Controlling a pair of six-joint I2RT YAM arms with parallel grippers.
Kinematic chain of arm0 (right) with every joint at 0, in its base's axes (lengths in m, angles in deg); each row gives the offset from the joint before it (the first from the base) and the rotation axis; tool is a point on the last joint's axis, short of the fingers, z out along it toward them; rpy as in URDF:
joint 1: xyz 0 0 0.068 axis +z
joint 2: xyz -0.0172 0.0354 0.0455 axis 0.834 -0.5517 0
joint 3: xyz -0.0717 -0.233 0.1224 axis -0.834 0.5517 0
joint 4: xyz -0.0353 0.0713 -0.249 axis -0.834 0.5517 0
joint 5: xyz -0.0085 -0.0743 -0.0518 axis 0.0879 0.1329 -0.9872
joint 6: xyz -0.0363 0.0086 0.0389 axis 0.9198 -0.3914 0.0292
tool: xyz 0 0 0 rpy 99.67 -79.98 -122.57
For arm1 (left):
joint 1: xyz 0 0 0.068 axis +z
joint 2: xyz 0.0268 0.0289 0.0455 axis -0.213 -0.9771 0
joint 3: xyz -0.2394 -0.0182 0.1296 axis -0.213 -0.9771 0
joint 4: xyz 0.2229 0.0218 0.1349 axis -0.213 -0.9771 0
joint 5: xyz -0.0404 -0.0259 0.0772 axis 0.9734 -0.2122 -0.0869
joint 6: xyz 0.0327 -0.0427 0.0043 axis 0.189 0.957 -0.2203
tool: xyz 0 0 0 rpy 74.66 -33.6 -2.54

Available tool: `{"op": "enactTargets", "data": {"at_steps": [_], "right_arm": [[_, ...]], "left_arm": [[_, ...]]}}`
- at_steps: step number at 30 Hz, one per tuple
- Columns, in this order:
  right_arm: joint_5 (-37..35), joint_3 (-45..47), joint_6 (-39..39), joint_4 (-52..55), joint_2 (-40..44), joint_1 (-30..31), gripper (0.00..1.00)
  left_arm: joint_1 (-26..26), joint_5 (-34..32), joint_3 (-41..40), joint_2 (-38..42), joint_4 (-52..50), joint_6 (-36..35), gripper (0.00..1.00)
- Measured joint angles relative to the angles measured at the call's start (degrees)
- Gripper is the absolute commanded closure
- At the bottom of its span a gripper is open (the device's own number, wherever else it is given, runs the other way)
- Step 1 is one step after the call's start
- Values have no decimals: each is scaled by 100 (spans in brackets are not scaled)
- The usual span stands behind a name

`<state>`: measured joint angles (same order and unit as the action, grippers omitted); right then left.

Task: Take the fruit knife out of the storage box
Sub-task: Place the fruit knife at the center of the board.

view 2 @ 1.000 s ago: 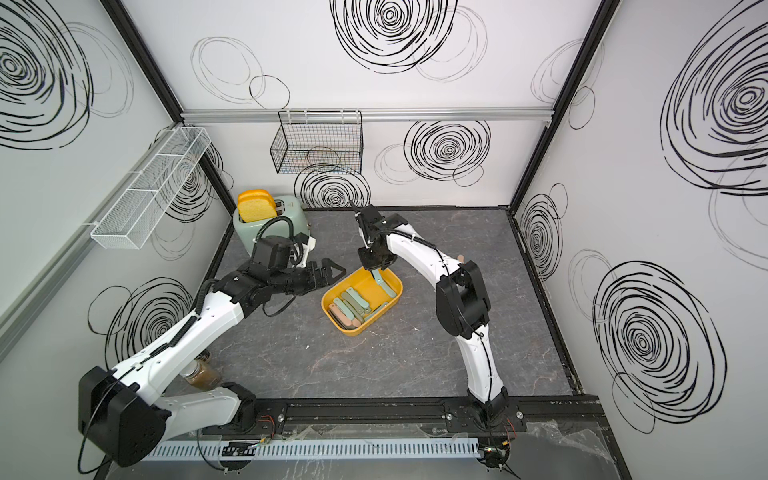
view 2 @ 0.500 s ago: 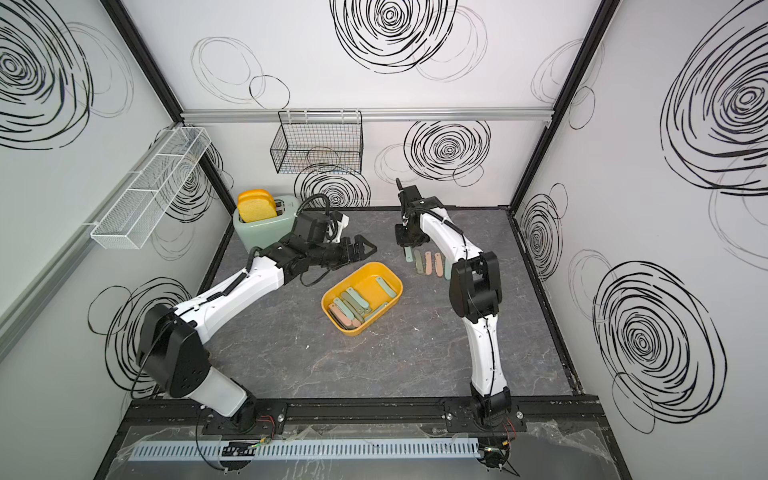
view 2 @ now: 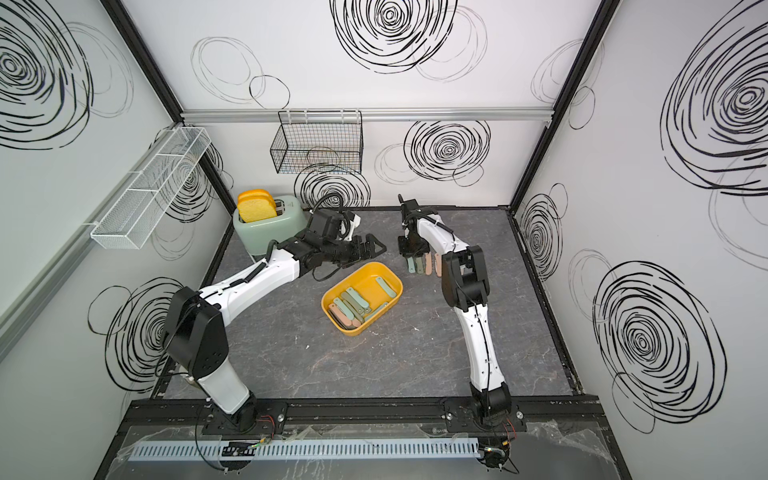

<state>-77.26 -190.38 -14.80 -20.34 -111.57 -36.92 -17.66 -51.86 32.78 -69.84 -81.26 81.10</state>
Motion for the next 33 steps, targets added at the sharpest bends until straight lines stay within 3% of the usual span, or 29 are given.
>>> {"op": "enactTargets", "data": {"at_steps": [8, 21, 27, 33], "right_arm": [[22, -201, 37, 7, -114, -4, 63], [-234, -509, 44, 92, -98, 66, 62], [-387, 247, 44, 85, 695, 531, 62], [-728, 1716, 26, -181, 2149, 1631, 59]], "left_arm": [[0, 61, 33, -125, 20, 2, 2], [35, 114, -28, 39, -33, 24, 2], [232, 157, -946, 1292, -186, 61, 2], [549, 155, -2063, 2951, -551, 15, 2]]}}
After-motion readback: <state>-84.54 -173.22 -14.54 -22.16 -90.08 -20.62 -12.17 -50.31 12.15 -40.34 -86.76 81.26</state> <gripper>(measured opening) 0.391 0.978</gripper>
